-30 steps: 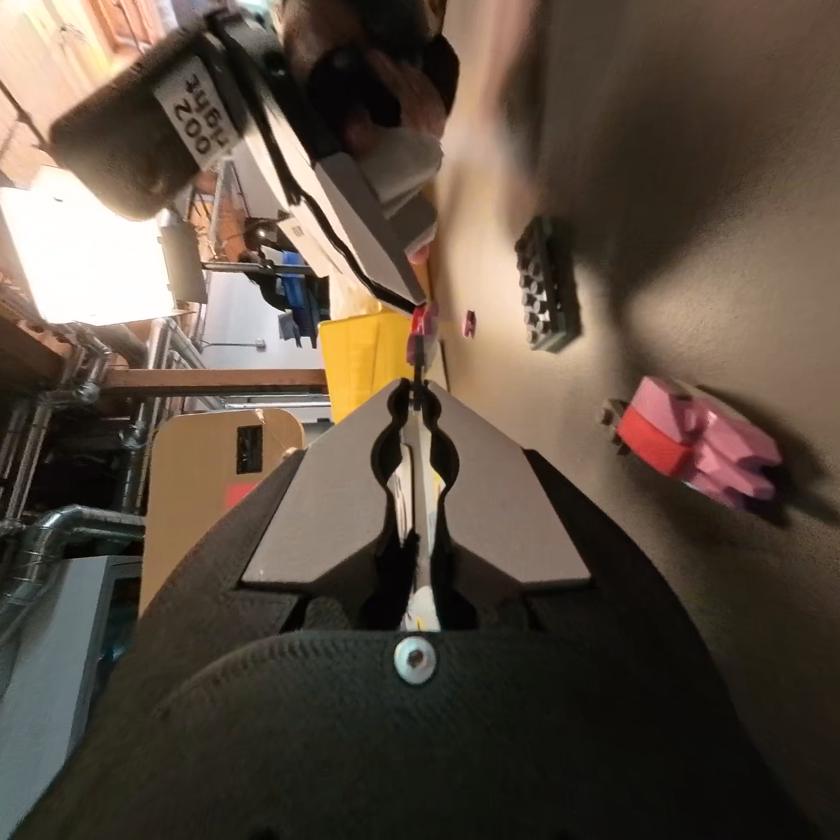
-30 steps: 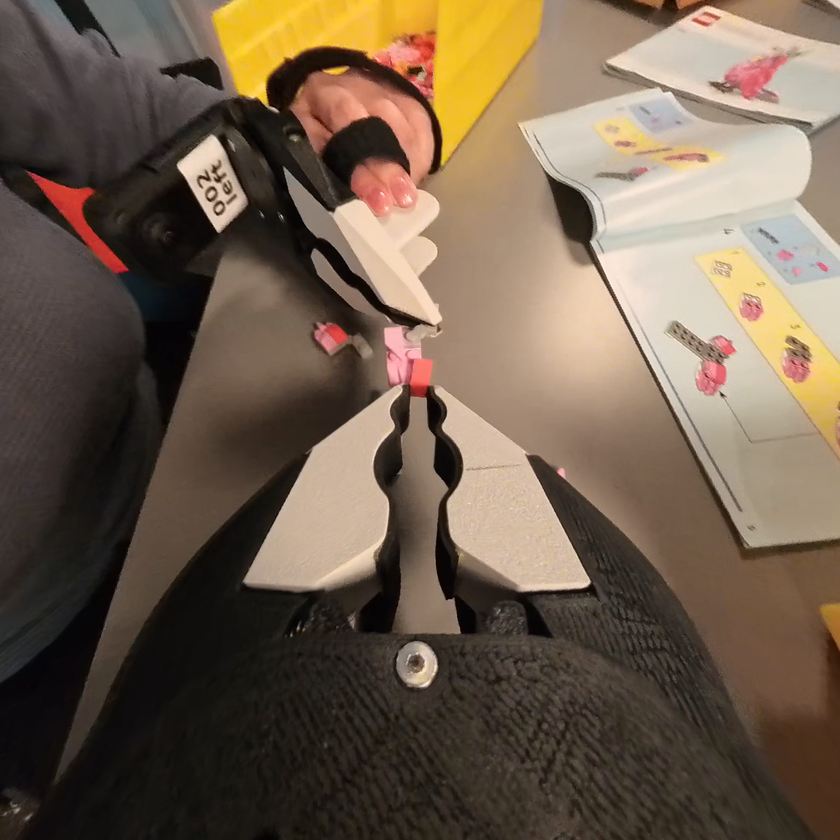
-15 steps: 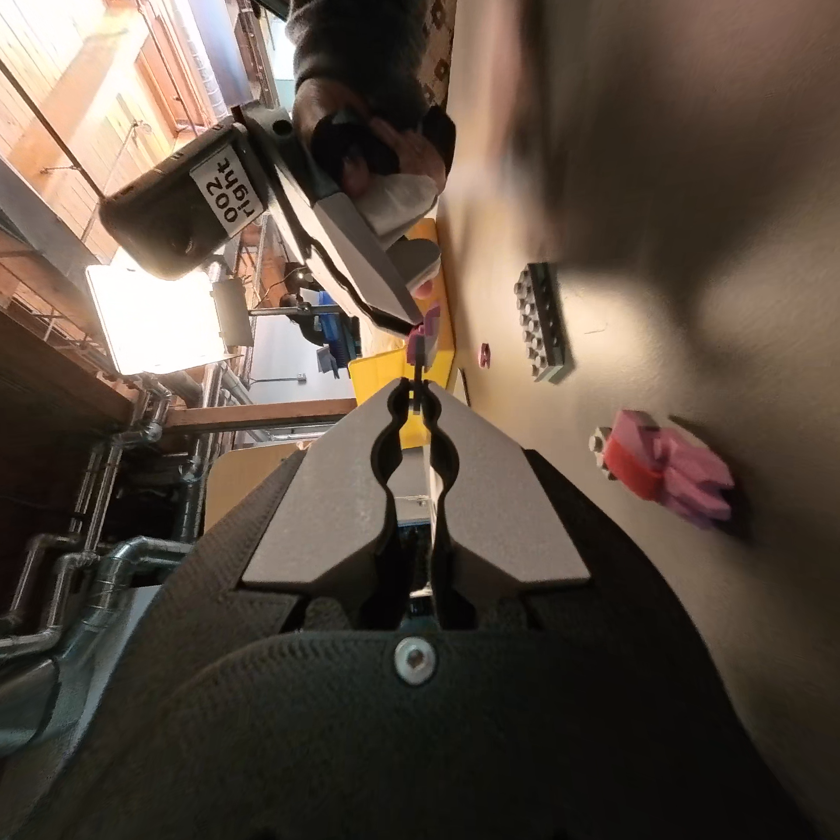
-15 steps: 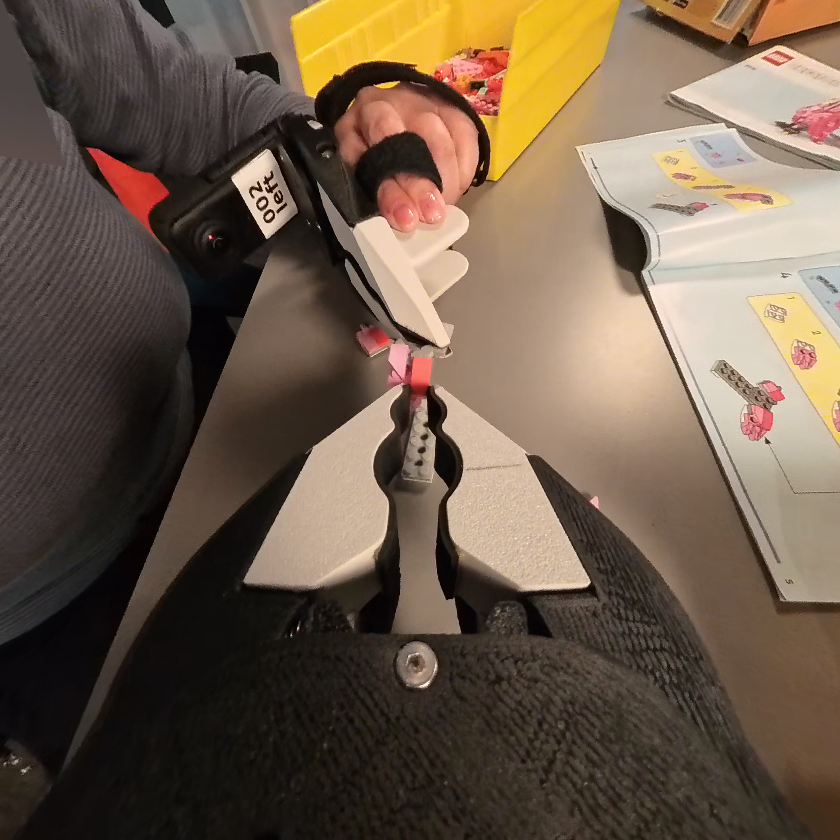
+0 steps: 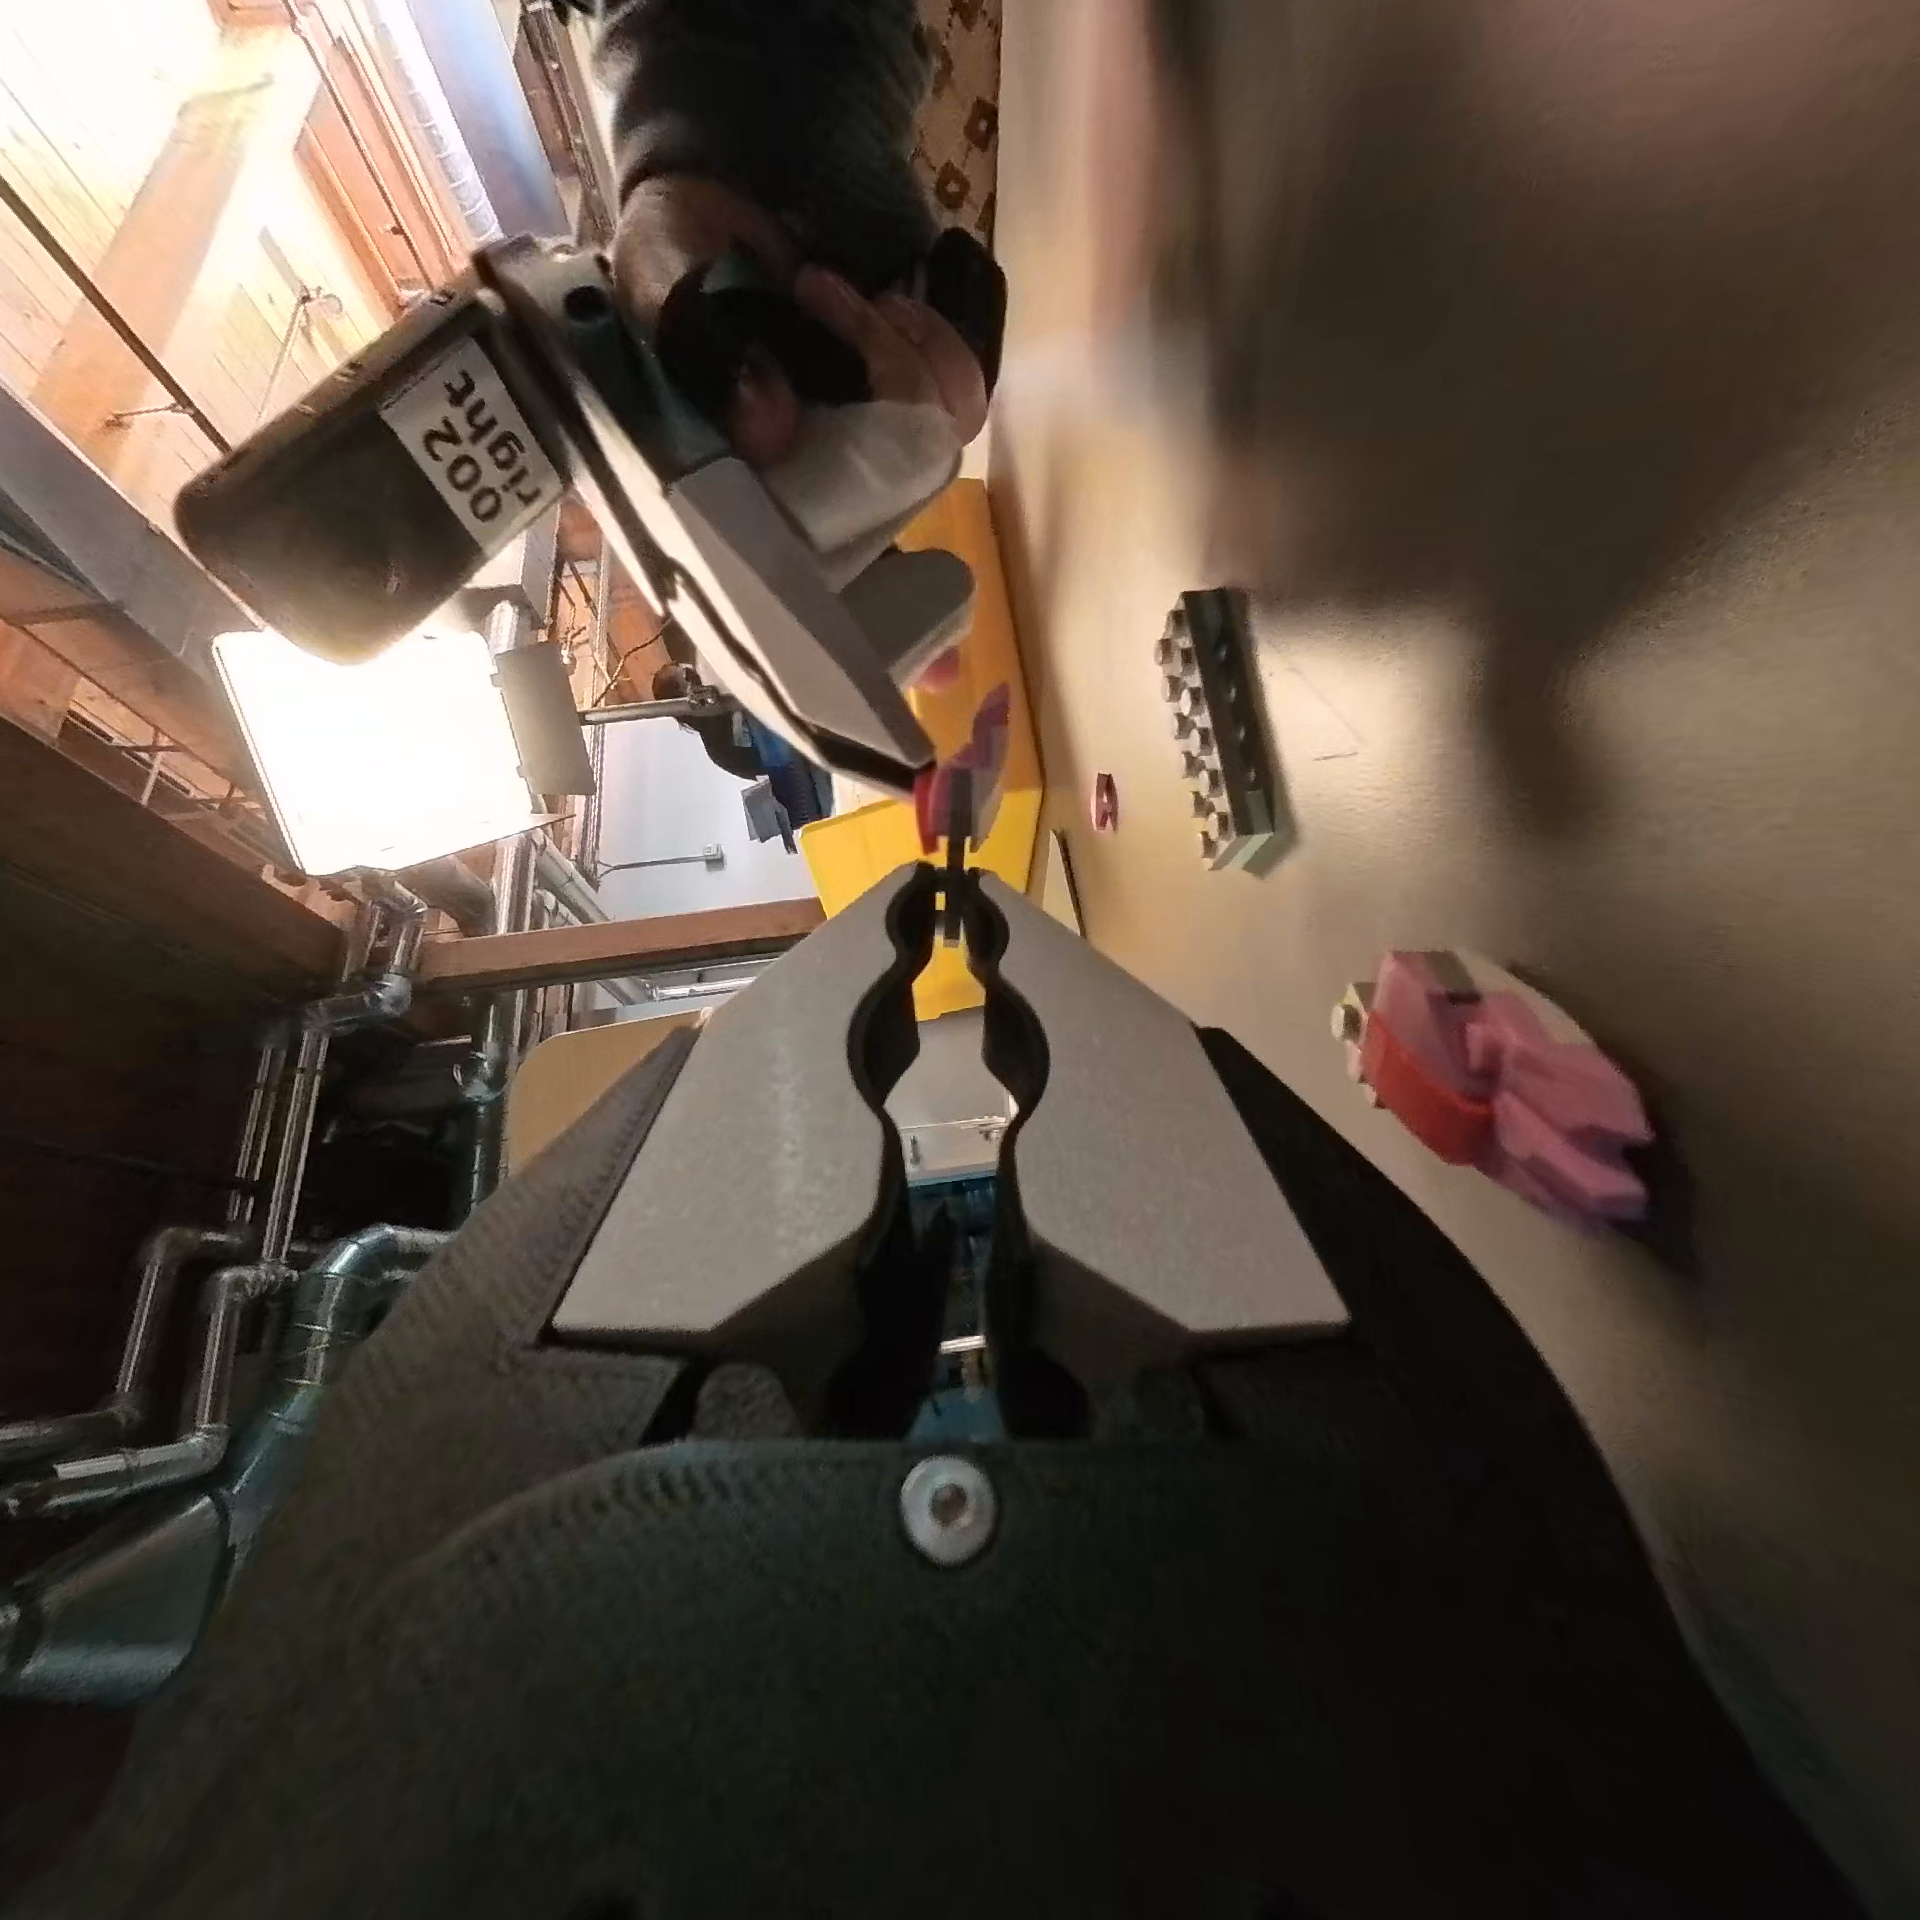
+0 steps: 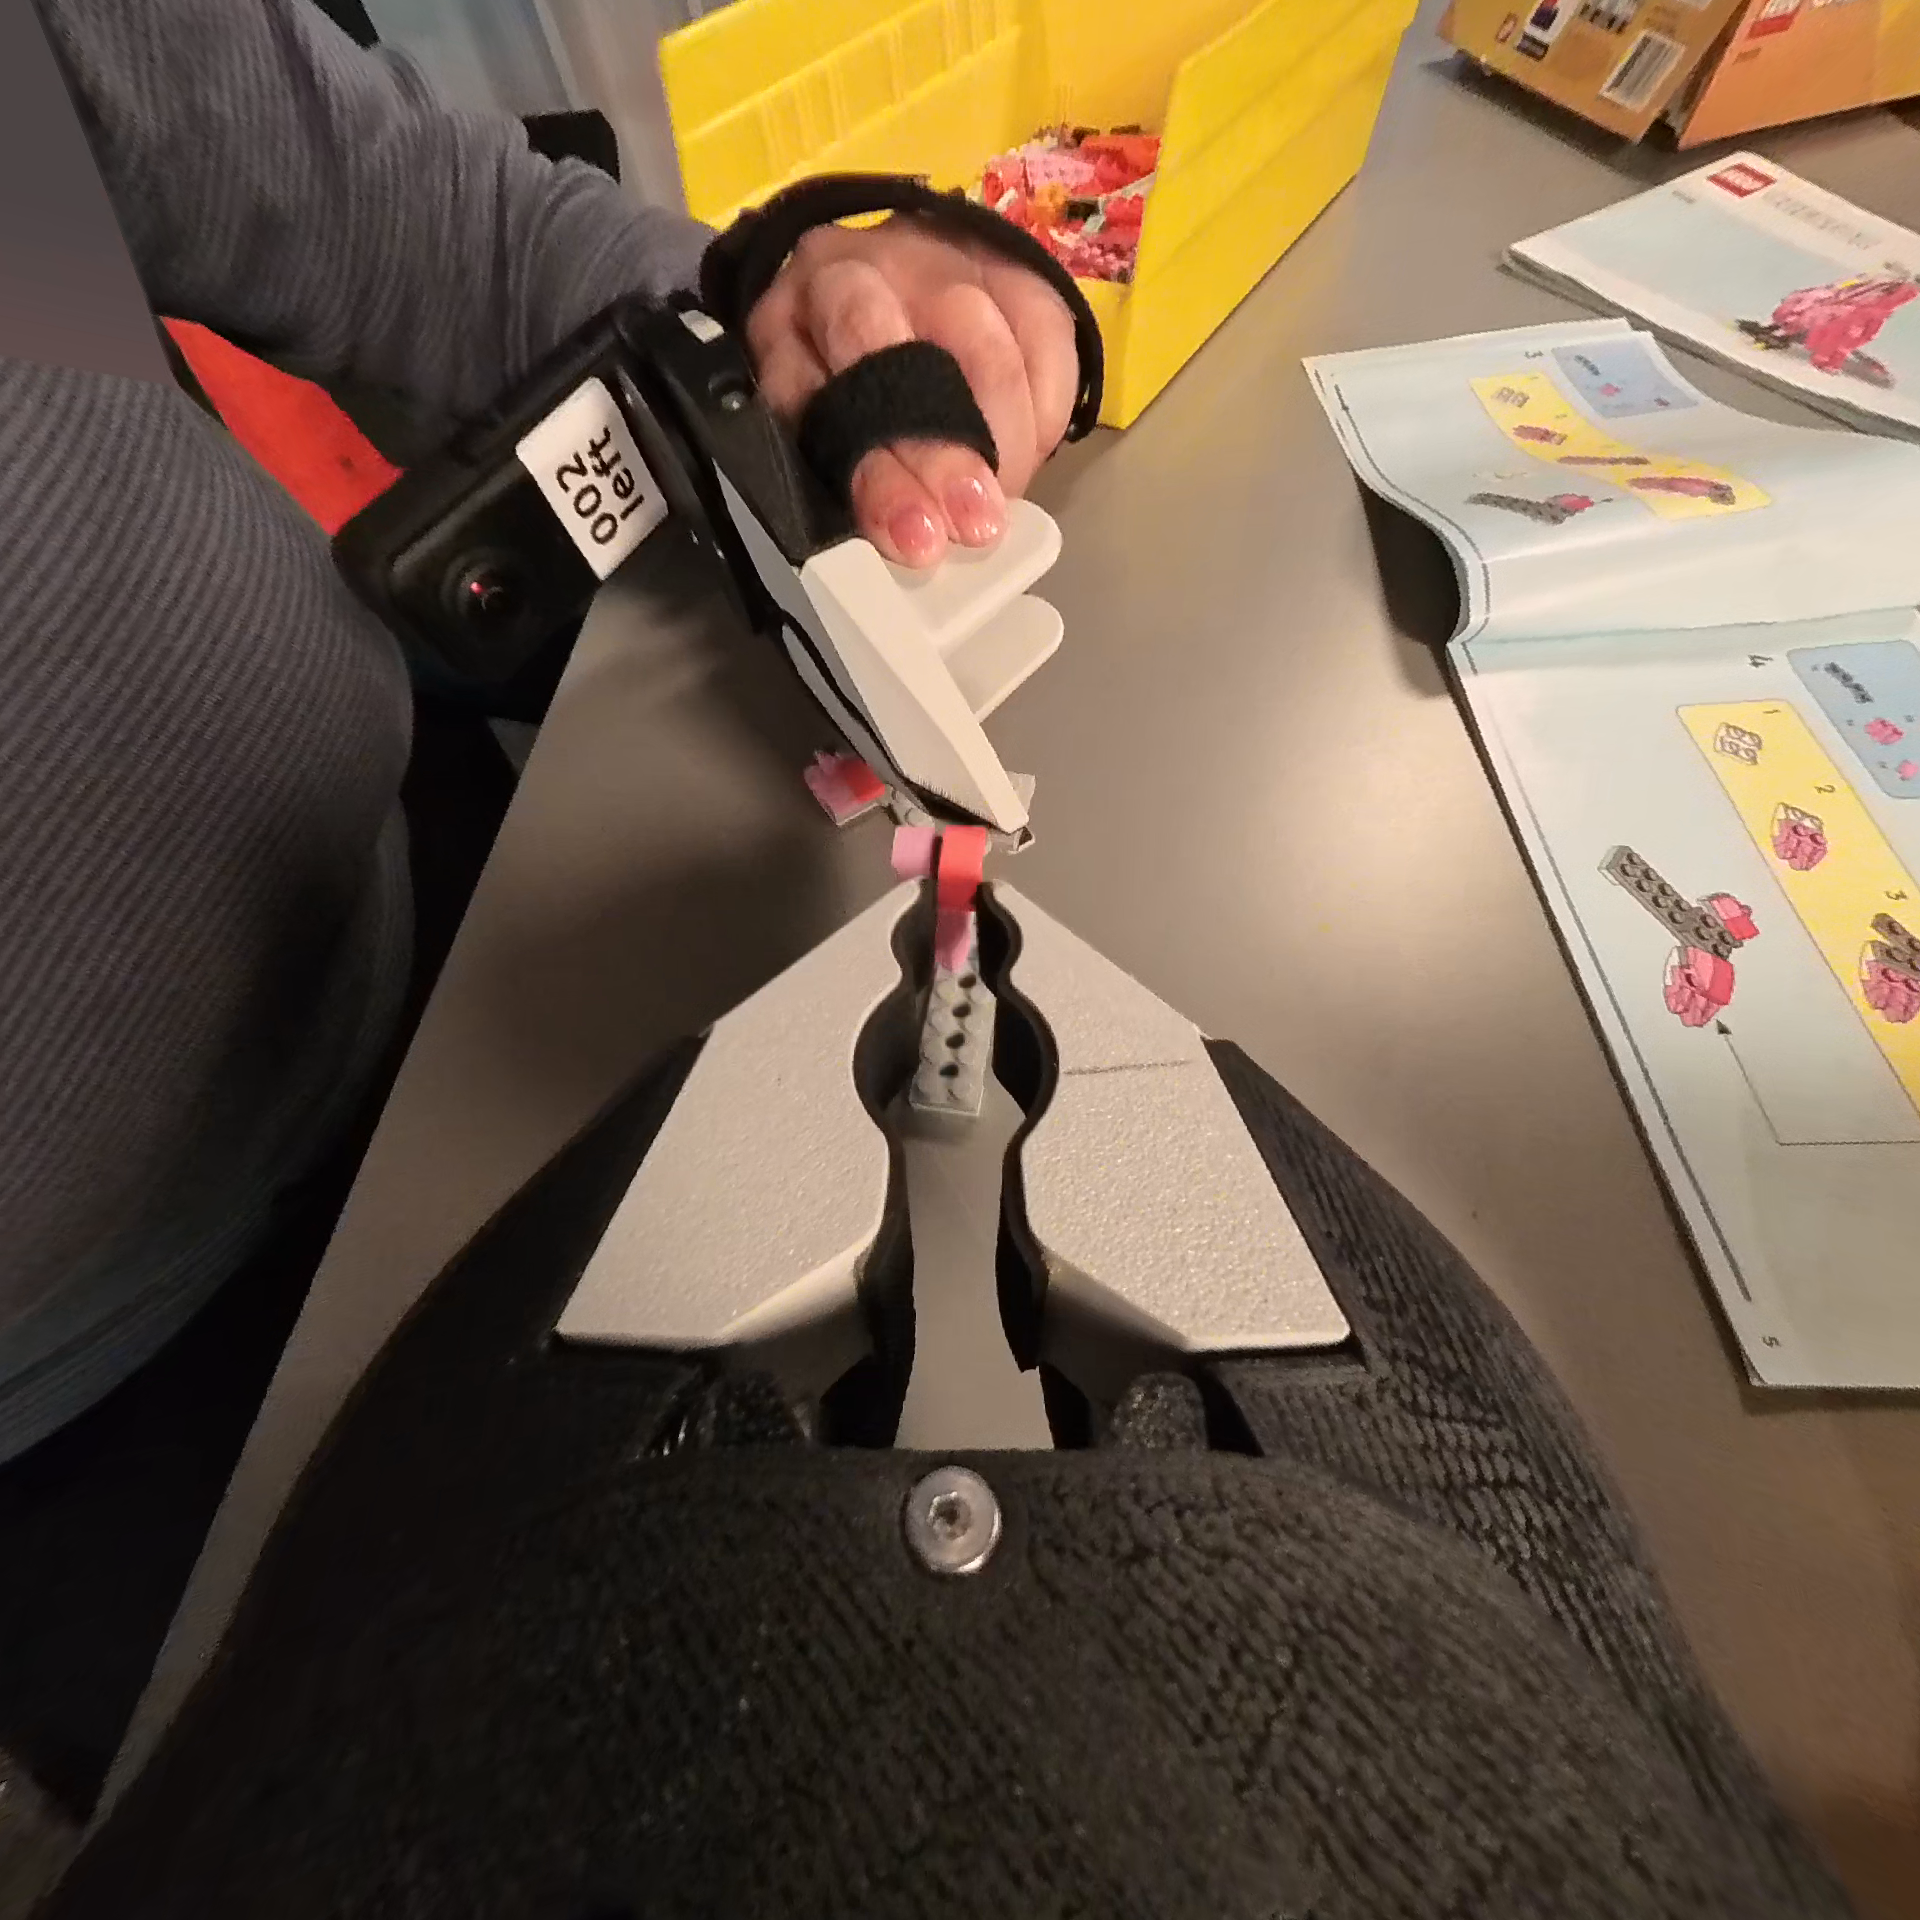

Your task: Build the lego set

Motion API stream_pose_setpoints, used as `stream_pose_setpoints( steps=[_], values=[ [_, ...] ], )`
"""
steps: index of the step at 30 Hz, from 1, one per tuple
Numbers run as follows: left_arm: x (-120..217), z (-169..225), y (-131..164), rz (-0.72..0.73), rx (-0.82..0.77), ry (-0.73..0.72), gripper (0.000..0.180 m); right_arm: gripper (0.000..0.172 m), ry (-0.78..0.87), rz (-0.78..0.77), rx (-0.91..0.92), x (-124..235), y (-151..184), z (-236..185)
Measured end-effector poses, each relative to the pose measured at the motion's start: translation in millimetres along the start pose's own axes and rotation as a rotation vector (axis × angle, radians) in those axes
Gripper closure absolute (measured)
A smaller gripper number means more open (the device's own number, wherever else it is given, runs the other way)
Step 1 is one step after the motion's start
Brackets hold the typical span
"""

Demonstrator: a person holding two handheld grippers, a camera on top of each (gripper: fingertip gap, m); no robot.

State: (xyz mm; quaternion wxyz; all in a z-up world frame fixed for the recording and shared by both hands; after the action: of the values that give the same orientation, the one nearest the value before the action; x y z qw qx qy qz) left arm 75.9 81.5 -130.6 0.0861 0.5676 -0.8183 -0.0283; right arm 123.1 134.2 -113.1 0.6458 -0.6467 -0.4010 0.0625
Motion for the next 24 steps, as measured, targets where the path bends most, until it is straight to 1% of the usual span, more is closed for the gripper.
stream_pose_setpoints(
  steps=[20,22,24],
  values=[
    [-1.3,-3.1,3.8,-0.03,0.002,-0.016,0.177,0.164,0.022,0.009,0.014,-1.5,-0.7,0.8],
    [-1.6,-4.2,5.2,-0.038,0.008,-0.021,0.177,0.161,0.026,0.015,0.017,-1.0,-1.6,1.0],
    [-2.0,-6.1,8.1,-0.057,0.022,-0.03,0.177,0.15,0.048,0.03,0.032,-0.5,-4.1,2.5]
  ],
)
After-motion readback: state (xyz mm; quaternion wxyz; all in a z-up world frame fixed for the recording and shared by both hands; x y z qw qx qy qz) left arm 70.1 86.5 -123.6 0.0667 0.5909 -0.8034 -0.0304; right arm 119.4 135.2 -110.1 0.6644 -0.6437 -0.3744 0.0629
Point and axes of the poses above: each gripper's, where its closed fingertips meet, x back along the fingers, y out of its underside, z = x × y across the jaws, the point moved 4 cm from there along x, back along the fingers, and after that the axes turned 4 degrees about -x, right-handed, at the moved point
